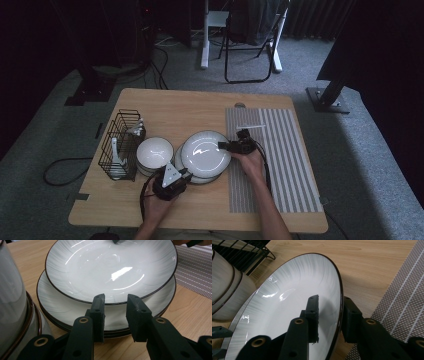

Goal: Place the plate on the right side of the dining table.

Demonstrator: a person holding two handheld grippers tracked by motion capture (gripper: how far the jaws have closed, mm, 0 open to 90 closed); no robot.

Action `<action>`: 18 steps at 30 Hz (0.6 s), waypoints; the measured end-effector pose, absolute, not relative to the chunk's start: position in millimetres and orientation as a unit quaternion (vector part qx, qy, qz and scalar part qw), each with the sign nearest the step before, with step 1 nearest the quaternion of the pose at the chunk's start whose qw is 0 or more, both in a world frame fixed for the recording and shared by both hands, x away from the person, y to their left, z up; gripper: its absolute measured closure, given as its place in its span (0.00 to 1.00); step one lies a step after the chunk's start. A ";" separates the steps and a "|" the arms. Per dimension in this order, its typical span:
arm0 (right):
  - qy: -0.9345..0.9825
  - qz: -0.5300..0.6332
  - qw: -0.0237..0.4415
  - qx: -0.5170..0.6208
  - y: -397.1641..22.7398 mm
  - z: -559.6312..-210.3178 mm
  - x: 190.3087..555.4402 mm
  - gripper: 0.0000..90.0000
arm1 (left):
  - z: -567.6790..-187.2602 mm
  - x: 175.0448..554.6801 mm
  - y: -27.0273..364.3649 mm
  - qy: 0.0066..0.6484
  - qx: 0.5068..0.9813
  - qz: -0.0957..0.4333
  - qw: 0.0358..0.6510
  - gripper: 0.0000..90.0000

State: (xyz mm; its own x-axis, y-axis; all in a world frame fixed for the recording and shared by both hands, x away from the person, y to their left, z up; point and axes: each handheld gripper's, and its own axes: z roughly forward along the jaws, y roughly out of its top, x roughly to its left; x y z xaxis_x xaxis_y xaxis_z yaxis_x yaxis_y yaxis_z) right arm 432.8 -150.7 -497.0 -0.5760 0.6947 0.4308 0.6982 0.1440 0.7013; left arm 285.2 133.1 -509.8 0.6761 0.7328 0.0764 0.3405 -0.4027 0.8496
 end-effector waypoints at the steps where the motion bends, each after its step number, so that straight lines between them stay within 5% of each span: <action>1: -0.754 -0.466 0.000 -0.462 -151.1 -496.7 432.2 0.81 | -510.0 285.3 132.8 0.333 0.806 0.226 0.434 0.77; 18: -0.722 -0.514 -0.022 -0.462 -147.3 -479.5 420.3 0.93 | -509.4 280.8 132.8 0.313 0.807 0.228 0.445 0.72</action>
